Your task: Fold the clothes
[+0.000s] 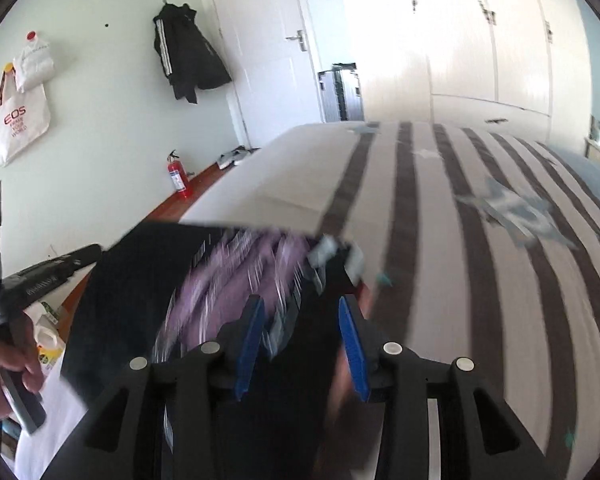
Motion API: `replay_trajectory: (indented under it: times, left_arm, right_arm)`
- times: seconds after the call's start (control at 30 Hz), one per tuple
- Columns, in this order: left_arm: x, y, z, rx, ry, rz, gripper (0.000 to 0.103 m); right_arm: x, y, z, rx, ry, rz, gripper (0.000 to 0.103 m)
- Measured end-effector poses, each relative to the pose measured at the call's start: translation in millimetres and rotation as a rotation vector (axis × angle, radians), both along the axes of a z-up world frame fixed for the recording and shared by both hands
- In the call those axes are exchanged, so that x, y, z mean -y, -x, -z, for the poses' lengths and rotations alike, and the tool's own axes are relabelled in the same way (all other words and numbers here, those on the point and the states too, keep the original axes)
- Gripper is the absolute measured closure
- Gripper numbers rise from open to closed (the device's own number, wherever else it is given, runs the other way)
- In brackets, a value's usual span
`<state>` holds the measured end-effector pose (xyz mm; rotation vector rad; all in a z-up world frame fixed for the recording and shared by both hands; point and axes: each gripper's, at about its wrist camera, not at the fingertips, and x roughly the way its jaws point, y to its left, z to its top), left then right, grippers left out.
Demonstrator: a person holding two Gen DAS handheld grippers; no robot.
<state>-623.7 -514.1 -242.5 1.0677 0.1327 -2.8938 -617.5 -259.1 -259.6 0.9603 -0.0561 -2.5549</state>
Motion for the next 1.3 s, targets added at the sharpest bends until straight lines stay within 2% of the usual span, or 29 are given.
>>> replay_trajectory:
  times: [0.07,0.13,0.23,0.37,0.43,0.5,0.53,0.6,0.7,0.73,0.8,0.83,0.9,0.97,1.1,1.17,1.2,1.3]
  left_arm:
    - [-2.3,22.7,7.1,0.028,0.029,-0.003,0.098]
    - [6.3,38.3,12.5,0.059,0.021,-0.033,0.098]
    - [5.5,52.4,28.4,0.097,0.051,-0.046,0.097]
    - [8.4,54.5,30.4,0.107,0.004,-0.066,0.097]
    - [9.8,45.5,24.2,0.095,-0.012,-0.074,0.097]
    - [13.9,28.9,10.0,0.048,-0.052,-0.115,0.095]
    - [15.5,18.0,4.1,0.034,-0.083,-0.129,0.088]
    - [14.9,-5.5,-4.1,0.028,-0.132,-0.134,0.082]
    - [-13.2,-40.9,-12.3,0.034,-0.107,-0.102,0.079]
    - [-23.9,-53.6,-15.2,0.027,-0.103,-0.092,0.076]
    - [-48.3,-90.1,-23.9,-0.001,-0.084,-0.095,0.062]
    - [-57.0,-107.4,-28.4,-0.013,-0.077,-0.095,0.052]
    - [-73.7,-141.9,-36.4,-0.034,-0.069,-0.097,0.041]
    - [-93.5,-177.5,-42.2,-0.039,-0.075,-0.105,0.028]
    - [-126.9,-231.1,-50.8,-0.004,-0.052,-0.138,0.015]
    - [-147.4,-256.9,-55.4,0.005,-0.024,-0.191,0.003]
    - [-157.8,-269.6,-57.4,0.007,-0.016,-0.221,0.001]
    - [-185.2,-303.2,-60.4,0.008,-0.010,-0.281,0.001]
  right_arm:
    - [13.0,22.0,2.1,0.010,-0.021,0.009,0.068]
    - [18.8,39.7,5.9,0.028,-0.033,0.023,0.068]
    - [17.8,58.1,23.3,0.088,-0.054,0.039,0.068]
    - [19.2,60.4,35.7,0.064,-0.117,0.005,0.066]
    - [15.6,59.3,34.7,0.054,-0.122,-0.008,0.066]
    - [4.1,61.8,30.7,0.066,-0.099,0.018,0.066]
    - [-6.8,63.3,26.7,0.067,-0.073,0.044,0.066]
    - [-28.1,64.7,20.4,0.066,-0.040,0.072,0.066]
    - [-57.5,60.0,11.9,0.075,-0.039,0.067,0.066]
    - [-68.3,53.5,7.5,0.072,-0.042,0.066,0.066]
    - [-89.5,33.4,-3.3,0.062,-0.034,0.068,0.060]
    - [-100.2,19.5,-9.9,0.049,-0.023,0.069,0.057]
    - [-118.2,-7.6,-21.0,0.027,-0.029,0.069,0.039]
    - [-132.7,-39.6,-33.1,-0.010,-0.043,0.057,0.034]
    - [-152.2,-104.1,-49.7,-0.032,-0.087,-0.005,0.024]
    - [-162.8,-137.8,-56.8,-0.039,-0.099,-0.020,0.017]
    - [-168.1,-152.2,-59.3,-0.040,-0.099,-0.025,0.011]
    - [-187.2,-189.6,-64.8,-0.029,-0.072,-0.051,0.006]
